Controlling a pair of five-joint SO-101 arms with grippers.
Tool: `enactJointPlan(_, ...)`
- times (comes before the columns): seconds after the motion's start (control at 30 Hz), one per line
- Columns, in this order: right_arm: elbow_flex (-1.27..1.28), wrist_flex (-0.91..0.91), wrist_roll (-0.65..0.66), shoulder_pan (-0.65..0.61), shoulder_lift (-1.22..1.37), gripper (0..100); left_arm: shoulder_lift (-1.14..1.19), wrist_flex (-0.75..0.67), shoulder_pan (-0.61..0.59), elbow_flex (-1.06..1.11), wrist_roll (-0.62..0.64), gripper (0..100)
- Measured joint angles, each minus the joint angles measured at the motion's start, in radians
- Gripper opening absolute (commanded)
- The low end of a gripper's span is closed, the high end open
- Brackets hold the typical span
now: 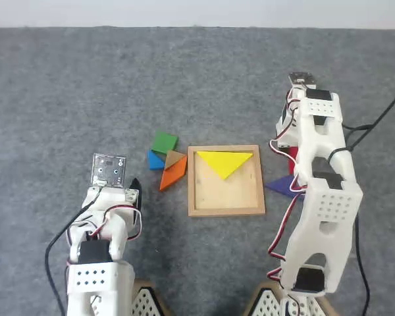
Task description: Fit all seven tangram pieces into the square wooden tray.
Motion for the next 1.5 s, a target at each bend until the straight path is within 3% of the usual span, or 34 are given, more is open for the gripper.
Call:
enactJointPlan(0.53, 0.0, -0.003, 0.038, -0.002, 0.0, 35.5, 0.0, 0.0, 0.0, 0.0, 0.0, 15)
enactJointPlan(0.8, 0.0, -0.003, 0.041, 0.0, 0.0, 13.7, 0.0, 0.0, 0.0, 0.0, 0.0, 15)
enactJointPlan(1.23, -0.015, 0.008, 0.003, 0.002, -0.003, 13.3, 0.0, 0.0, 0.0, 0.0, 0.0, 15)
enactJointPlan(1.5, -0.017, 0.114, -0.041, -0.003, -0.094, 13.3, 0.0, 0.0, 0.0, 0.0, 0.0, 15)
